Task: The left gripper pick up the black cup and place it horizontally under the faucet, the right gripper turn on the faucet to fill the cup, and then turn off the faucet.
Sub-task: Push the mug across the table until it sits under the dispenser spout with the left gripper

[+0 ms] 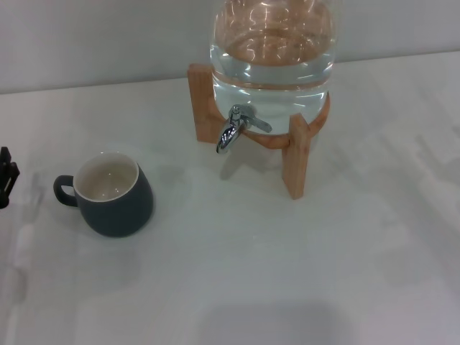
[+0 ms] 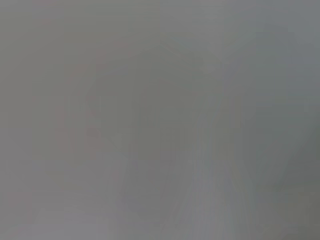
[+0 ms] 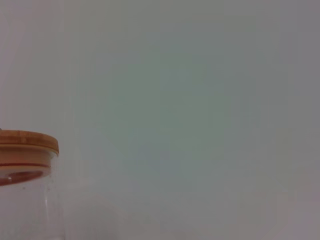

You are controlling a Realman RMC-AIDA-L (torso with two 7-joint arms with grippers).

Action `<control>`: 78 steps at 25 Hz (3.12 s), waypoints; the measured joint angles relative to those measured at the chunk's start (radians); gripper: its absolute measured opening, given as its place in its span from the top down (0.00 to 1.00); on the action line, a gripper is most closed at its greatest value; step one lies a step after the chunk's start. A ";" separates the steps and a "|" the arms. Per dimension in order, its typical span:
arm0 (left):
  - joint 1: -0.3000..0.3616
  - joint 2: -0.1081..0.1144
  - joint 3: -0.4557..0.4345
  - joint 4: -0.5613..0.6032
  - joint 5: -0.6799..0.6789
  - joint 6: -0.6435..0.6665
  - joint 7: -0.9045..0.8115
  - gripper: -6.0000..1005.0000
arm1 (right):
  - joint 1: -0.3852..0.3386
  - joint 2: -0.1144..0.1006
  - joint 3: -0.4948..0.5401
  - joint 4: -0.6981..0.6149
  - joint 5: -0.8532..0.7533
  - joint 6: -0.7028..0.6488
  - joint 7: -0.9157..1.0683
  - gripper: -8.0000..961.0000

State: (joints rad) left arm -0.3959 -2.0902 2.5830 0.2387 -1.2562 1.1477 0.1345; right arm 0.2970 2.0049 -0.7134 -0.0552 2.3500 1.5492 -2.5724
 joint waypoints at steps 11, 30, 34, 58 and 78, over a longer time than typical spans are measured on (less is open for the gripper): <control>0.036 -0.005 0.036 0.029 0.001 -0.007 0.008 0.13 | -0.002 -0.001 -0.001 0.000 -0.006 0.000 0.000 0.13; 0.090 -0.008 0.051 0.085 0.001 -0.008 0.065 0.13 | -0.005 -0.001 -0.001 -0.012 -0.025 0.000 0.000 0.13; 0.094 -0.008 0.062 0.092 0.001 -0.006 0.074 0.13 | -0.005 -0.002 -0.001 -0.012 -0.025 0.000 0.000 0.13; 0.123 -0.008 0.152 0.111 -0.002 -0.011 0.066 0.13 | -0.002 -0.003 -0.001 -0.026 -0.038 -0.002 0.000 0.13; 0.108 -0.002 0.157 0.108 0.016 -0.014 0.062 0.13 | -0.002 -0.003 -0.001 -0.026 -0.047 -0.001 0.000 0.13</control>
State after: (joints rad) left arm -0.2883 -2.0920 2.7400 0.3465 -1.2405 1.1339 0.1966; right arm 0.2945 2.0019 -0.7148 -0.0812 2.3028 1.5484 -2.5724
